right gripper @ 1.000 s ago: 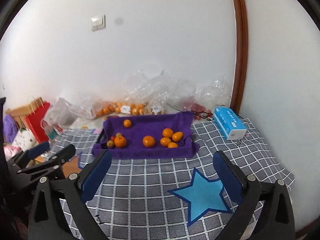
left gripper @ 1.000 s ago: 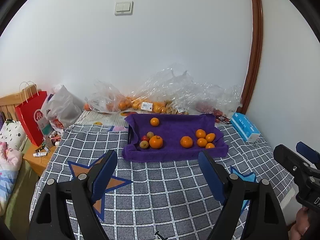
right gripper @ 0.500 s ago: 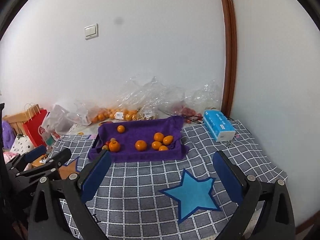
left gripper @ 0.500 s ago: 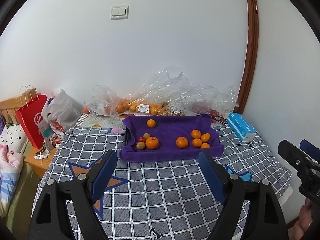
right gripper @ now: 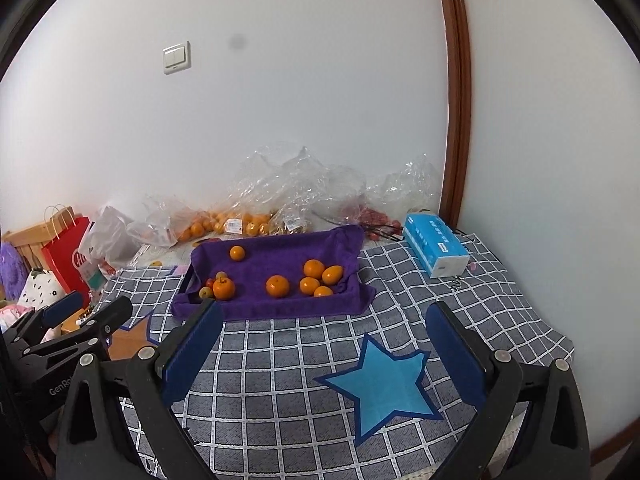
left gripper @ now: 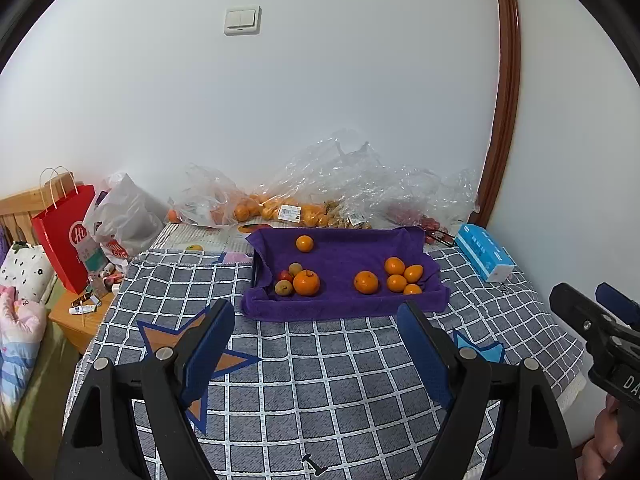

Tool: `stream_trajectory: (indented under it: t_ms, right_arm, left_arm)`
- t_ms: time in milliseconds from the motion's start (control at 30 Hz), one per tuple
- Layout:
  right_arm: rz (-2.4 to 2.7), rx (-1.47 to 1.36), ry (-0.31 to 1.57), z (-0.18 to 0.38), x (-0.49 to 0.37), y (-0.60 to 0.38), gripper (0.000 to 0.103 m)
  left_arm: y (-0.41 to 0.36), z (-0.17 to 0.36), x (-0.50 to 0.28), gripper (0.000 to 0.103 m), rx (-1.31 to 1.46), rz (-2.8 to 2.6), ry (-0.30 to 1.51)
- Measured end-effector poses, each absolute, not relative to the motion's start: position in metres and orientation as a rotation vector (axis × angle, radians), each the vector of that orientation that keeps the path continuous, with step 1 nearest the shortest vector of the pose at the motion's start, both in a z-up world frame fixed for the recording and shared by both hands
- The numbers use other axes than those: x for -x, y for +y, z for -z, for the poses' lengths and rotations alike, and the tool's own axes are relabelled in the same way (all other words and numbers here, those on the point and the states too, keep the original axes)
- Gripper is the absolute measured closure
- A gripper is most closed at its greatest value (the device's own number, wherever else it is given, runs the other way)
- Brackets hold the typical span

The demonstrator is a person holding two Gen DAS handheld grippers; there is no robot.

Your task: Organize fruits

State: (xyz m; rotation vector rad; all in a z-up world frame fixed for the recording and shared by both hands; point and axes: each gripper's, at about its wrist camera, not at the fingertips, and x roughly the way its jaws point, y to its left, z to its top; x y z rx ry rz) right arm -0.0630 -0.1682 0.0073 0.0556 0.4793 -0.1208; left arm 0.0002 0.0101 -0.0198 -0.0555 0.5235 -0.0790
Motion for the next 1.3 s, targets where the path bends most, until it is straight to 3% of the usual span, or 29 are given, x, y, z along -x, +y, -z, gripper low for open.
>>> stream_trajectory:
  t_ms: [1300]
  right_arm:
    - [0.118, -0.032, 0.488, -0.007, 0.061, -0.156, 0.003]
  left_arm:
    - [0.019, 0.017, 0.003, 0.02, 0.076, 0.066, 0.517]
